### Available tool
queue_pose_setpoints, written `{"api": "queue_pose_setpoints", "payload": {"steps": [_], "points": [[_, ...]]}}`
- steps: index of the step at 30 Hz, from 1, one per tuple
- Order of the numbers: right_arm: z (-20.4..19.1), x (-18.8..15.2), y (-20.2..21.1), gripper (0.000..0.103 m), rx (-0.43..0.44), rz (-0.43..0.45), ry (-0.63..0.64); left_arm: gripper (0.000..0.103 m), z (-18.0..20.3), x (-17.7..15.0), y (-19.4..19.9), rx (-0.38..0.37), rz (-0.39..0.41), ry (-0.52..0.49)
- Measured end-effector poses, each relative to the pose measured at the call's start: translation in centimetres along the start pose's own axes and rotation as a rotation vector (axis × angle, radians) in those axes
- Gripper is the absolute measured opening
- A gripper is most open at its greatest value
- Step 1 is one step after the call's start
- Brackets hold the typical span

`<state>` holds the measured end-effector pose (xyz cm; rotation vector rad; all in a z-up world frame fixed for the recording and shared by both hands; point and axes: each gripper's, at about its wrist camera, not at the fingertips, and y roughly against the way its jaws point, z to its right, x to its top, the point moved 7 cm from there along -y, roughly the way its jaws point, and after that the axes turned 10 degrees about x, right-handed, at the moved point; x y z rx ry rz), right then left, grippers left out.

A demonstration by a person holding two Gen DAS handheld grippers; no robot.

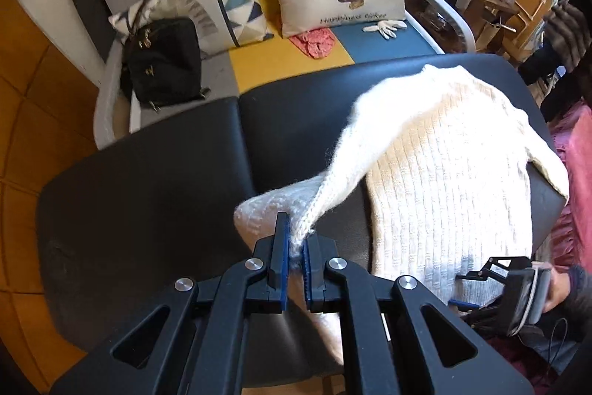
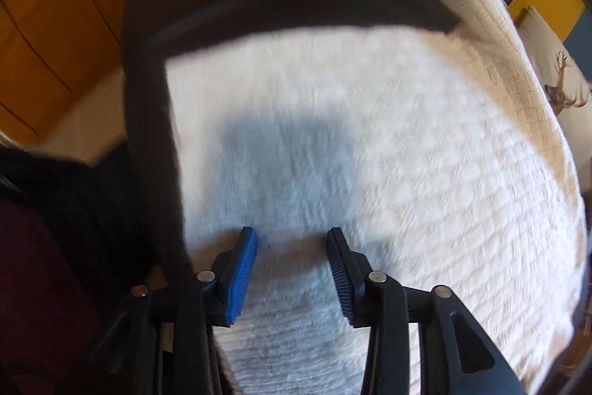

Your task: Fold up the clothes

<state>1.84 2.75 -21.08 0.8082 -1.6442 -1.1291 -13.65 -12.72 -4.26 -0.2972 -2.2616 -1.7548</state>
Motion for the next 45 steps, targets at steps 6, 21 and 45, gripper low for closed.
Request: {"api": "queue_pose_setpoints", "payload": {"steps": [6,21,45], "points": [[2.1,-3.4,2.1,0.011,-0.178,-0.092,0.056,0.005,-0.1,-2.6,-1.8,-0.037,-0.044,0.037],[8.6,0.6,14.3,0.029,-0.069,0.192,-0.252,0.007,-0.1,-9.4,-6.4,-0.189,-0.259,0.045],[19.2,-6.0,15.7,0.031,-0.090,0.312,-0.812,0.014,-13.0,-21.4,-12.5,-0.281,-0.191,0.665]]}}
